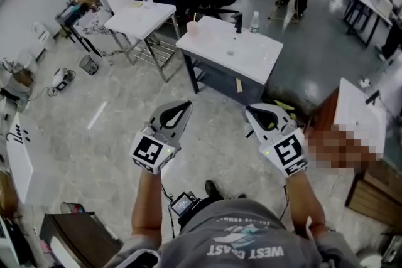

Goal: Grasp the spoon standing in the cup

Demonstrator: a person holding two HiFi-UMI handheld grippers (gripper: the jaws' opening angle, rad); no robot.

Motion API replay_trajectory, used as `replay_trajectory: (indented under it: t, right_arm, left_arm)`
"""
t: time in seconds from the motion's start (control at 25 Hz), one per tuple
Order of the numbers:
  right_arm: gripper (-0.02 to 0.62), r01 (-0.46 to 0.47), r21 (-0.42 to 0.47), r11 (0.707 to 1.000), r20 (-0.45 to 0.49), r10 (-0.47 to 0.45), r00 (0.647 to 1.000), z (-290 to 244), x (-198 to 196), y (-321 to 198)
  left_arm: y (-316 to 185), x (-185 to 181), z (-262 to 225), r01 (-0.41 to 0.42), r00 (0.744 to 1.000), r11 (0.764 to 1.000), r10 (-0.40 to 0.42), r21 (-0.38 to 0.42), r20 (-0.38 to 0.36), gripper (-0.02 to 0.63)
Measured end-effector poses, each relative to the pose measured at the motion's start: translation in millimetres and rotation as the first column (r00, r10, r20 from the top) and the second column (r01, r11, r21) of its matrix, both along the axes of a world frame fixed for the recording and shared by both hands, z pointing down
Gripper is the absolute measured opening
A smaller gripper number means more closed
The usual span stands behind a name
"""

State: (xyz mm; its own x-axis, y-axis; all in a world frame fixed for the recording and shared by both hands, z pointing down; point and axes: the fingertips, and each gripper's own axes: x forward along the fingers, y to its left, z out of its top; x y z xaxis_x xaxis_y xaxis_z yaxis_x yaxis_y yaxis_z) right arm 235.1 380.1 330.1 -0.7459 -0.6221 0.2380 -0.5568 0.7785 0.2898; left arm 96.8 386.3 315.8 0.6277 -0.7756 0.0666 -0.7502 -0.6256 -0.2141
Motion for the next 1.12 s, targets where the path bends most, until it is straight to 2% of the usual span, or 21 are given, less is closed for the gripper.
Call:
replay_trajectory:
  t: [0.68,0.92,1.12]
  right_arm:
    - [0.032,-0.078,0.007,0.997,0.011,0.078,0.997,2.0,-67.0,-65.8]
    - [0.032,-0.092,0.002,0.996,-0.017,0.092,0.996,3.7,-70.1,-95.1]
    - [0.032,-0.069,-0.004,0.998,-0.011,0.069,0.998,5.5,-70.2,-134.4]
  left_arm:
    - [-65.2,-75.4,4.7,-0.037,0.998,0.999,0.038,0.034,-0.047,0.002]
    - [-93.5,-80.5,7.7,-0.051,0.996,0.998,0.053,0.029,-0.065,0.002]
    - [-126.7,-83.4,12.4,-0.021,0.997,0.999,0.023,0.027,-0.070,0.002]
